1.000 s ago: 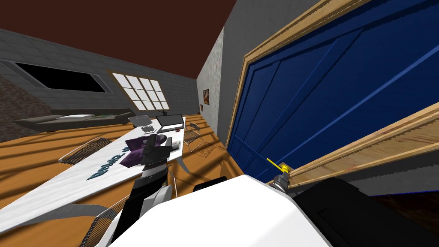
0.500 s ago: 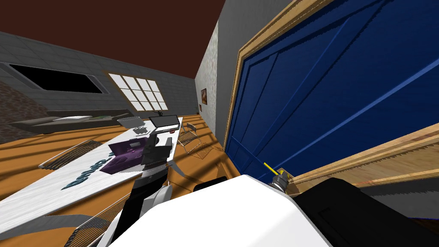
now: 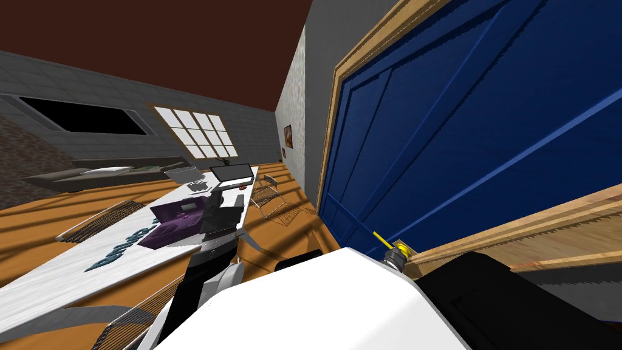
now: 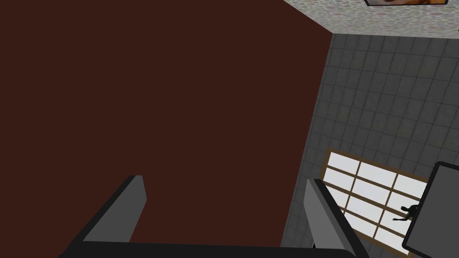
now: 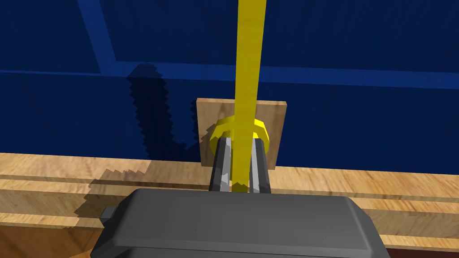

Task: Push the door open

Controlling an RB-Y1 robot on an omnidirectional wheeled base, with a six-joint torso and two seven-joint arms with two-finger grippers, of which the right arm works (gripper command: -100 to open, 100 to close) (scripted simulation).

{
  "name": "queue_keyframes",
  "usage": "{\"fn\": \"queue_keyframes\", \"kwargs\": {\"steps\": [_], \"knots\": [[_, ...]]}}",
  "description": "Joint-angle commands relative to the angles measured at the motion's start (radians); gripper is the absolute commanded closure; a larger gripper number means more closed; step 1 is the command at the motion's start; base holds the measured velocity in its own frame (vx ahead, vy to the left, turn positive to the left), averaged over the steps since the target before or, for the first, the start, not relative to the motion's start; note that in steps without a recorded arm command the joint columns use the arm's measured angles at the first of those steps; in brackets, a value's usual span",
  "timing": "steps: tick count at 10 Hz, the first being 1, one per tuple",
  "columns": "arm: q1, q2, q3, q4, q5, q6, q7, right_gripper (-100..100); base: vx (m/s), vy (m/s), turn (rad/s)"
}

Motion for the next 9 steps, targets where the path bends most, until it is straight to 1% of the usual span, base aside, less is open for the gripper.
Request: {"fn": "queue_keyframes", "kwargs": {"steps": [1,3,4,5,7,9], "knots": [[0.0,-0.002,-0.001,-0.004,0.0,-0.006,0.0,100,0.0,0.0,0.0],[0.0,-0.002,-0.001,-0.004,0.0,-0.006,0.0,100,0.0,0.0,0.0],[0.012,-0.011,0.01,0.014,0.007,-0.023,-0.013,100,0.077,-0.083,0.01],[0.019,-0.017,0.016,0.023,0.01,-0.038,-0.022,100,0.132,-0.161,0.007],[0.028,-0.024,0.025,0.034,0.016,-0.057,-0.033,100,0.111,-0.129,-0.003],[0.039,-0.031,0.034,0.047,0.021,-0.078,-0.045,100,0.053,-0.082,0.014]]}}
